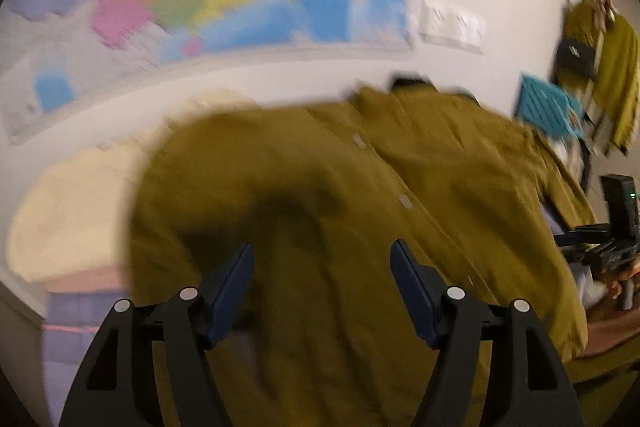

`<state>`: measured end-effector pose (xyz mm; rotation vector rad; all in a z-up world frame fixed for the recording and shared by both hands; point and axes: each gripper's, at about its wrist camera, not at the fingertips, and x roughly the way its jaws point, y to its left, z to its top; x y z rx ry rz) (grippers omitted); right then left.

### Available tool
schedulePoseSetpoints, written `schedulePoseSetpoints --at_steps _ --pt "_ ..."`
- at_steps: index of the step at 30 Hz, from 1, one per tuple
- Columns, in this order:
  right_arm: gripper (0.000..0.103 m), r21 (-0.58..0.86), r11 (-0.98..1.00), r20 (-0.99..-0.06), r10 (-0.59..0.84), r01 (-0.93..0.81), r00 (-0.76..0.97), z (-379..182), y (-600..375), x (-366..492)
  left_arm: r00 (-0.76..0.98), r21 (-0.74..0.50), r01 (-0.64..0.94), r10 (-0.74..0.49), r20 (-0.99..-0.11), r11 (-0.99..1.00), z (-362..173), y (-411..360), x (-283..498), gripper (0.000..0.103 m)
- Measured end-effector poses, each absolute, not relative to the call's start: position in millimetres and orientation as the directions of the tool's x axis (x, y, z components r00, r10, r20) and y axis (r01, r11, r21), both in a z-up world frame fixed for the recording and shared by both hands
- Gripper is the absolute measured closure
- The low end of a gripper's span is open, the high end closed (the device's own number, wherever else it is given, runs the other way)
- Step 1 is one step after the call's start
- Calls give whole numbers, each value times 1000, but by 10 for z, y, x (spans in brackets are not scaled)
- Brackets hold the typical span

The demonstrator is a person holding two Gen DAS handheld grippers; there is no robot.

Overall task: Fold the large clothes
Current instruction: 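Lay the shirt flat on the bed, front facing up, with both tools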

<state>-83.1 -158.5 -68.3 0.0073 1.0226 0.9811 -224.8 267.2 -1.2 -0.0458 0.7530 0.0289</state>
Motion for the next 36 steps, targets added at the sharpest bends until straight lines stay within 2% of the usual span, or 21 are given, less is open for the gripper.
schedulePoseSetpoints --at_steps 1,2,3,4,5,6,8,10,13,14,16,18,19,21,22,24,26,28,30,34,36 --pt "35 449 580 -703 699 -680 132 -736 -1545 -879 706 -37 -34 -2 -708 999 -127 2621 -2202 35" --pt "22 452 564 -677 722 -691 146 -737 -1511 -956 693 -41 -33 -6 -720 999 -200 2572 -2210 35" --pt "21 452 548 -665 733 -704 144 -740 -1465 -1007 676 -55 -31 -20 -736 998 -291 2558 -2176 35" --pt "26 448 558 -654 737 -699 169 -742 -1432 -1035 671 -63 -32 -26 -741 997 -343 2521 -2181 35" --pt "58 467 554 -643 748 -689 165 -749 -1411 -1039 667 -68 -40 -24 -744 997 -365 2517 -2176 35" --pt "76 521 517 -624 773 -679 111 -772 -1374 -1023 662 -71 -57 -16 -749 996 -396 2540 -2165 35" --pt "89 523 519 -623 774 -677 113 -720 -1402 -999 664 -80 -81 -6 -748 993 -399 2580 -2178 35" --pt "91 525 508 -597 792 -683 130 -548 -1569 -1051 665 -79 -105 11 -747 991 -360 2657 -2203 35" --pt "97 482 582 -556 781 -655 284 14 -2248 -1030 666 -57 -141 52 -744 988 -273 2765 -2287 35" --pt "97 451 630 -556 752 -632 354 162 -2475 -1023 665 -51 -149 62 -744 988 -266 2773 -2289 35" --pt "99 435 657 -568 731 -616 379 251 -2752 -1030 658 -37 -164 81 -749 986 -257 2842 -2314 35" --pt "99 394 726 -644 656 -564 394 127 -2814 -983 632 -12 -181 107 -767 983 -320 2868 -2291 35" --pt "95 373 739 -689 626 -561 366 -28 -2738 -965 618 4 -188 121 -777 982 -356 2883 -2277 35" --pt "80 350 760 -745 580 -548 329 -258 -2625 -939 591 27 -194 139 -795 981 -434 2877 -2240 35" --pt "71 347 766 -752 572 -541 329 -328 -2601 -926 586 35 -193 144 -797 981 -456 2878 -2242 35" --pt "67 378 751 -705 612 -541 357 -239 -2626 -954 584 47 -190 151 -798 981 -466 2862 -2254 35" --pt "56 381 745 -633 642 -547 433 -20 -2681 -953 603 42 -170 137 -786 985 -417 2833 -2290 35" --pt "56 366 725 -585 667 -584 462 136 -2591 -931 637 27 -147 116 -762 989 -316 2769 -2286 31" --pt "56 330 716 -600 662 -615 449 116 -2300 -813 665 19 -126 98 -741 992 -230 2686 -2248 29" --pt "61 303 723 -730 595 -621 337 -337 -1855 -545 682 17 -65 57 -729 998 -208 2453 -2103 27" --pt "63 333 732 -757 584 -595 294 -491 -1881 -461 676 23 -42 45 -736 999 -258 2356 -2039 27"
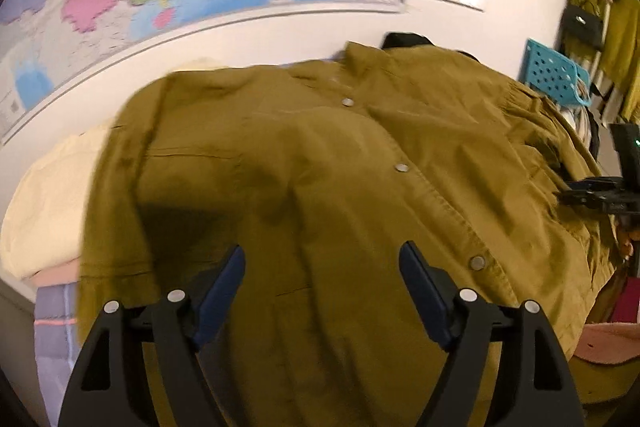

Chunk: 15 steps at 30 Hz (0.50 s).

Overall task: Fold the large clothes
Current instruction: 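Lay the shirt flat on the bed, front facing up, with both tools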

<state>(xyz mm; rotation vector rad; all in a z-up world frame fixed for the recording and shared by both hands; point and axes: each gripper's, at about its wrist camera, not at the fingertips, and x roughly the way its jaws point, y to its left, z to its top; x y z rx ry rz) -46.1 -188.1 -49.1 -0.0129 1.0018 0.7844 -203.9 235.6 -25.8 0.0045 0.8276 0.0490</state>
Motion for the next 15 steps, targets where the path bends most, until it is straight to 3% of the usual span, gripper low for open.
schedulePoseSetpoints --at_steps 3,6,9,11,12,13,14,15 --pt "59 387 719 -675 647 -577 354 -259 -2346 -481 667 18 -15 24 -745 1000 -302 2259 -1964 26" --pt "41 331 816 -633 564 -473 531 29 -2982 -486 670 -4 6 -7 -742 1000 -286 2201 -1868 26" --pt "30 328 868 -681 491 -374 543 -57 -3324 -343 673 -8 32 -28 -739 999 -262 2115 -1733 25" --pt "30 330 868 -720 486 -371 495 -202 -3365 -233 671 -13 48 -42 -740 999 -261 2057 -1651 25" --pt "31 321 873 -739 474 -368 479 -276 -3373 -177 669 -16 61 -53 -742 998 -260 2017 -1594 25" --pt "47 338 866 -749 484 -367 451 -363 -3379 -120 667 -16 70 -59 -743 997 -259 1971 -1550 25" --pt "72 395 836 -741 535 -380 406 -414 -3385 -81 666 -15 79 -64 -743 997 -259 1923 -1513 25" --pt "80 429 818 -731 563 -383 384 -444 -3345 -61 664 -16 87 -70 -745 996 -259 1884 -1480 25"
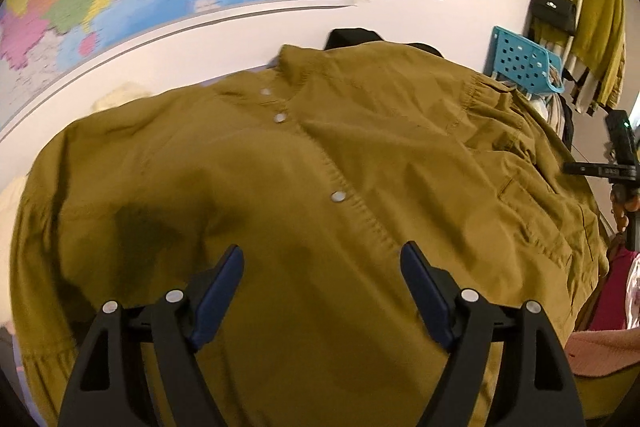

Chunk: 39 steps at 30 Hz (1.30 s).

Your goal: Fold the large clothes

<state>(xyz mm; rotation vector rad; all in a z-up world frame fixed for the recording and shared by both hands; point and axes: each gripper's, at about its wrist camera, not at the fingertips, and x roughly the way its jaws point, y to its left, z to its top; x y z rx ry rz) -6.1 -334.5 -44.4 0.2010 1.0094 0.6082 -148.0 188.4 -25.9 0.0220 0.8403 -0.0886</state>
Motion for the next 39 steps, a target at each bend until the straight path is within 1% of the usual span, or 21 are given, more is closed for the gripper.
schedulePoseSetpoints --at_steps 1,2,5,8,10,11,14,18,20,22,25,28,30,31,33,34,35,37,39 --pt "88 437 809 -720 577 -394 387 -414 -3338 -53 663 -17 96 -77 -745 995 -256 1852 -1459 25" --pt "91 442 795 -701 595 -416 393 -319 -3317 -53 663 -17 106 -83 -744 994 -251 1822 -1443 25" --pt "91 460 754 -631 649 -469 424 134 -3372 -124 667 -9 130 -94 -739 991 -212 1751 -1411 25" --pt "92 439 695 -554 708 -569 437 837 -3281 -258 681 -25 149 -121 -723 989 -128 1755 -1386 25" --pt "92 413 654 -523 740 -633 423 1197 -3086 -313 699 -33 156 -134 -703 987 -37 1795 -1384 25" --pt "92 390 617 -509 763 -684 398 1422 -2891 -376 707 -37 162 -142 -692 986 2 1817 -1391 25" --pt "91 338 526 -516 797 -781 313 1712 -2308 -437 741 -51 175 -166 -651 983 182 1877 -1443 25" --pt "91 336 386 -554 819 -859 152 1645 -1419 -463 782 -100 199 -220 -583 975 418 2014 -1594 25" --pt "91 364 322 -589 806 -874 51 1424 -885 -424 795 -121 193 -228 -562 974 485 2094 -1669 24" --pt "91 414 282 -601 799 -866 -28 1182 -472 -339 798 -130 177 -220 -561 975 490 2170 -1741 24" --pt "91 476 276 -623 776 -835 -99 802 -16 -205 782 -127 167 -210 -587 978 392 2203 -1781 24" --pt "85 532 333 -660 739 -778 -134 364 306 20 739 -146 177 -229 -633 973 191 2168 -1786 24" --pt "69 529 384 -682 723 -757 -110 224 331 144 701 -152 196 -246 -669 969 39 2072 -1775 24" --pt "54 506 391 -690 718 -768 -88 223 258 171 681 -159 216 -265 -683 963 -32 2003 -1771 24" --pt "52 492 394 -671 740 -776 -50 298 96 218 650 -168 266 -305 -696 949 -131 1852 -1764 24" --pt "51 495 394 -660 750 -775 -40 336 -2 220 637 -182 286 -329 -697 941 -172 1787 -1740 22" --pt "48 486 403 -645 764 -776 -7 399 -164 227 620 -199 306 -353 -701 931 -212 1711 -1717 16" --pt "44 445 446 -642 764 -777 71 455 -407 227 598 -187 342 -367 -713 921 -292 1501 -1658 15" --pt "44 441 497 -634 762 -748 132 434 -690 281 572 -160 380 -367 -734 911 -381 1288 -1610 13"
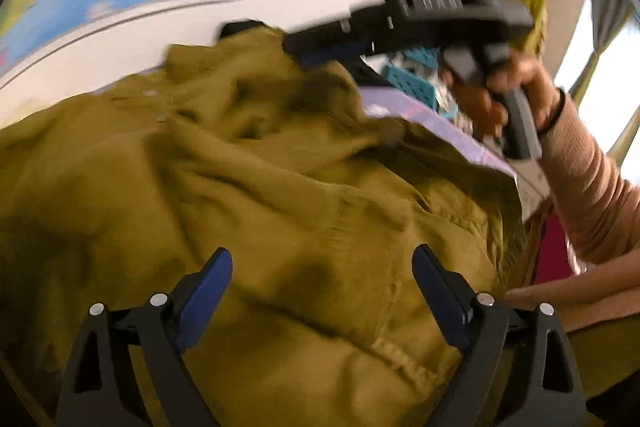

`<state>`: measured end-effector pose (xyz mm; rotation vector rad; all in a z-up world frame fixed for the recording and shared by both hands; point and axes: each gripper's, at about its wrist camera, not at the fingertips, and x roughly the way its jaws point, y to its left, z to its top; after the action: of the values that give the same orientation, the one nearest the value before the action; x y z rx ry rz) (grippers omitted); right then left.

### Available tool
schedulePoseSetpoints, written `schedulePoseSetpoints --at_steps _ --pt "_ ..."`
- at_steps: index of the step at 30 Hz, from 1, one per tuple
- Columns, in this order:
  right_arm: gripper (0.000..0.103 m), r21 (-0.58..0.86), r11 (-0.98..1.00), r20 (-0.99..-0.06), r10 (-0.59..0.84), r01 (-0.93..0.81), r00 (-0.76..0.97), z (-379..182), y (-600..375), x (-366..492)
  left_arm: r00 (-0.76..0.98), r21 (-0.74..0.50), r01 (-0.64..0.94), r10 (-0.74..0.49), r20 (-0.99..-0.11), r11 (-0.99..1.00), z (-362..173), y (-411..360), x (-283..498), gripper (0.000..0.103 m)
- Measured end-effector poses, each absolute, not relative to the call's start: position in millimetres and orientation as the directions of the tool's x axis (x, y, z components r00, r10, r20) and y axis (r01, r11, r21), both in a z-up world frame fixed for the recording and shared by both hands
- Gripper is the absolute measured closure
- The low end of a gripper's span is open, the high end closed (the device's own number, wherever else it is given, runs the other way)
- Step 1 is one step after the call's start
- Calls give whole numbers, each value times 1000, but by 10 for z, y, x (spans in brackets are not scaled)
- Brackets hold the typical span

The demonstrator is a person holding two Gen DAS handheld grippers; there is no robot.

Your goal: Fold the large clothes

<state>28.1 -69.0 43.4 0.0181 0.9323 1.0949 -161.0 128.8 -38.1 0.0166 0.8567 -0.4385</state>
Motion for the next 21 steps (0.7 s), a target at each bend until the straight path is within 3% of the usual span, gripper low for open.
schedulePoseSetpoints --at_steps 2,4,6,8,10,11,15,16,17,18,19,21 --pt "40 427 567 -632 744 -704 216 389 -992 360 550 -121 397 -342 -762 910 -489 1109 -1569 11" --pt "33 408 631 -640 713 -659 287 293 -1212 441 530 -22 383 -238 -814 924 -665 938 -1502 11" --pt "27 427 683 -656 685 -593 316 94 -1471 563 527 48 368 -166 -833 929 -770 908 -1468 25" --pt "24 439 711 -684 661 -549 308 -122 -1602 659 514 -1 351 -193 -835 936 -771 999 -1452 58" --pt "22 463 704 -698 664 -539 269 -303 -1627 747 510 -89 312 -246 -824 946 -696 1215 -1434 80" --pt "21 481 692 -694 675 -538 249 -368 -1625 783 521 -147 275 -276 -808 950 -621 1380 -1440 86" --pt "22 551 647 -666 722 -528 189 -517 -1595 924 614 -265 123 -283 -737 956 -325 2003 -1548 86" --pt "27 577 621 -649 743 -530 163 -547 -1577 965 640 -289 62 -260 -723 955 -252 2216 -1587 86" --pt "48 600 598 -634 761 -532 140 -561 -1569 982 652 -305 31 -251 -716 952 -212 2302 -1615 86" --pt "62 613 584 -625 771 -532 125 -568 -1557 999 667 -345 -20 -245 -704 938 -173 2532 -1632 86" --pt "90 617 569 -616 779 -544 117 -550 -1560 1009 676 -359 -61 -226 -701 931 -152 2667 -1636 86" --pt "97 620 552 -586 798 -558 140 -438 -1659 998 680 -359 -111 -193 -707 927 -136 2827 -1652 86"
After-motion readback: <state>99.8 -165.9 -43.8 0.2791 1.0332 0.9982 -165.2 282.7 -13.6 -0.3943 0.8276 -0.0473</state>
